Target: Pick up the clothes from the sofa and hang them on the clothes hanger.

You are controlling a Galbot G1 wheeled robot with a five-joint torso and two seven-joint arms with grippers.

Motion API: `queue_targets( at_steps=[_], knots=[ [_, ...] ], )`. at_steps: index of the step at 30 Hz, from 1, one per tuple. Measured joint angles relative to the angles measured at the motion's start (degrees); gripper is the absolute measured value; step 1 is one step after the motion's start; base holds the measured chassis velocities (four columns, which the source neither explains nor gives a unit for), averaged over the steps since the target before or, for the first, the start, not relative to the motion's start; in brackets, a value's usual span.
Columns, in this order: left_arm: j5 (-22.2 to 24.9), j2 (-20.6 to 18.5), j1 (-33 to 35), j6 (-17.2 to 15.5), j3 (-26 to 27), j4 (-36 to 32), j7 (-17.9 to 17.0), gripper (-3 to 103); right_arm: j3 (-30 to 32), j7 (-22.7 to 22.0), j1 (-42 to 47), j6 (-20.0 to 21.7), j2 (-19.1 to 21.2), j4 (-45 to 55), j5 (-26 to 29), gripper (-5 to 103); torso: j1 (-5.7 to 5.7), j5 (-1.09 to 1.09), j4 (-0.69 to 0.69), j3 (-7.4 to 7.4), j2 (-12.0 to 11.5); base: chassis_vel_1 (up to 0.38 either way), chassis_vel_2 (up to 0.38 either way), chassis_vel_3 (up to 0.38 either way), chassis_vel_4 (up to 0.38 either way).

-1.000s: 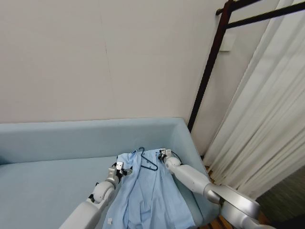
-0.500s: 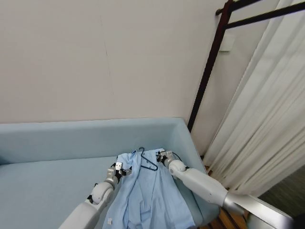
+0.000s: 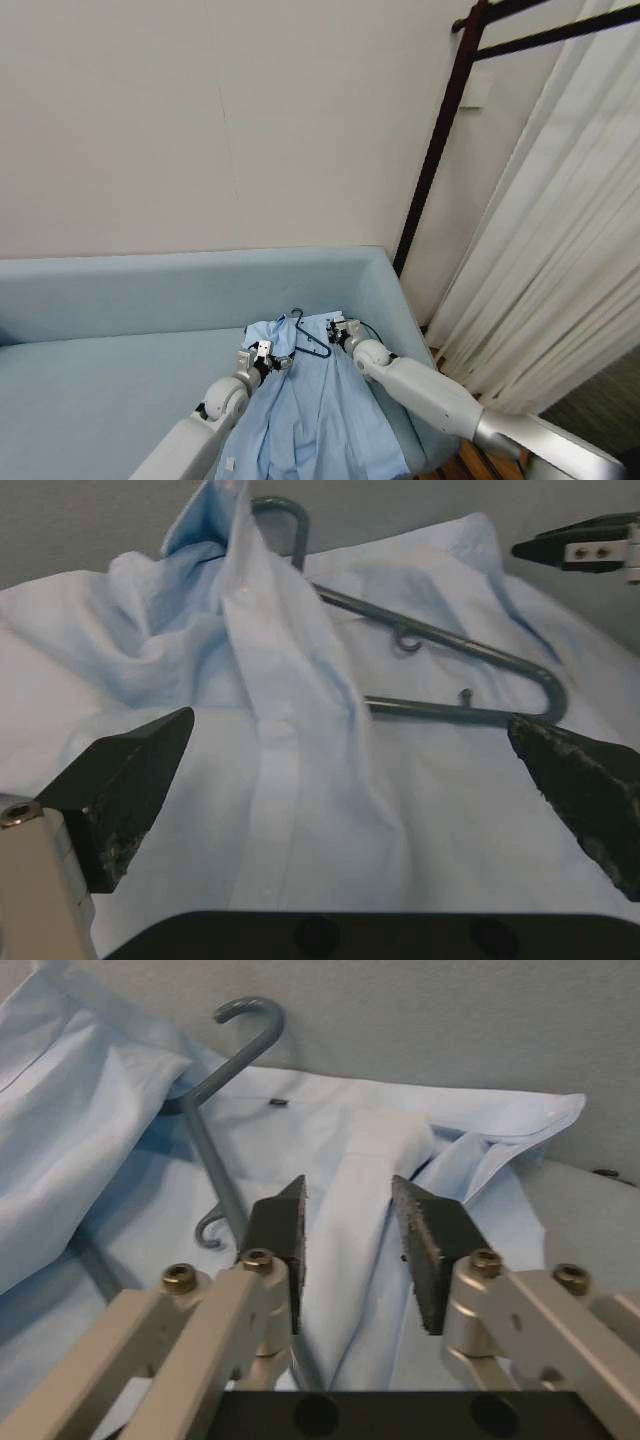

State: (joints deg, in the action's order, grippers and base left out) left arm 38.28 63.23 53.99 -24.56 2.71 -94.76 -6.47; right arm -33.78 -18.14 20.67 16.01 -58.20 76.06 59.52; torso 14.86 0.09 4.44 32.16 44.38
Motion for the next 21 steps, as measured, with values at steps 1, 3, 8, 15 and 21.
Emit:
queue_targets(
  at_steps=[1,3,8,15,21],
  knots=[
    [-0.4,-0.1,0.0,-1.0,0.1,-0.4,-0.8,100,0.1,0.6,0.3,0.6,0.5,0.7,0.0,30,0.00,-0.01,0.00,0.00,0.0,0.000,0.000,0.000,0.000],
    [-1.3,-1.0,0.4,-2.2,0.6,-1.7,-1.9,100,0.2,1.6,1.2,1.4,1.5,2.1,-1.0,41,0.00,0.00,0.04,0.00,0.0,0.000,0.000,0.000,0.000],
    [-4.0,-3.2,1.7,-1.9,2.0,-2.1,-0.9,100,0.6,0.9,2.7,1.3,1.5,3.2,-2.0,57,-0.01,0.00,0.02,0.00,0.0,0.000,0.000,0.000,0.000],
    [-12.6,-5.5,-0.3,6.9,4.3,7.7,15.0,100,0.9,0.8,3.1,0.9,0.6,2.5,-2.3,83,0.00,-0.01,0.02,0.00,0.0,0.000,0.000,0.000,0.000],
    [-21.0,-6.9,-2.3,11.9,5.3,13.2,30.3,100,1.0,1.7,3.8,1.2,1.8,3.8,-2.5,85,0.01,-0.01,0.03,0.00,0.0,0.000,0.000,0.000,0.000]
  ],
)
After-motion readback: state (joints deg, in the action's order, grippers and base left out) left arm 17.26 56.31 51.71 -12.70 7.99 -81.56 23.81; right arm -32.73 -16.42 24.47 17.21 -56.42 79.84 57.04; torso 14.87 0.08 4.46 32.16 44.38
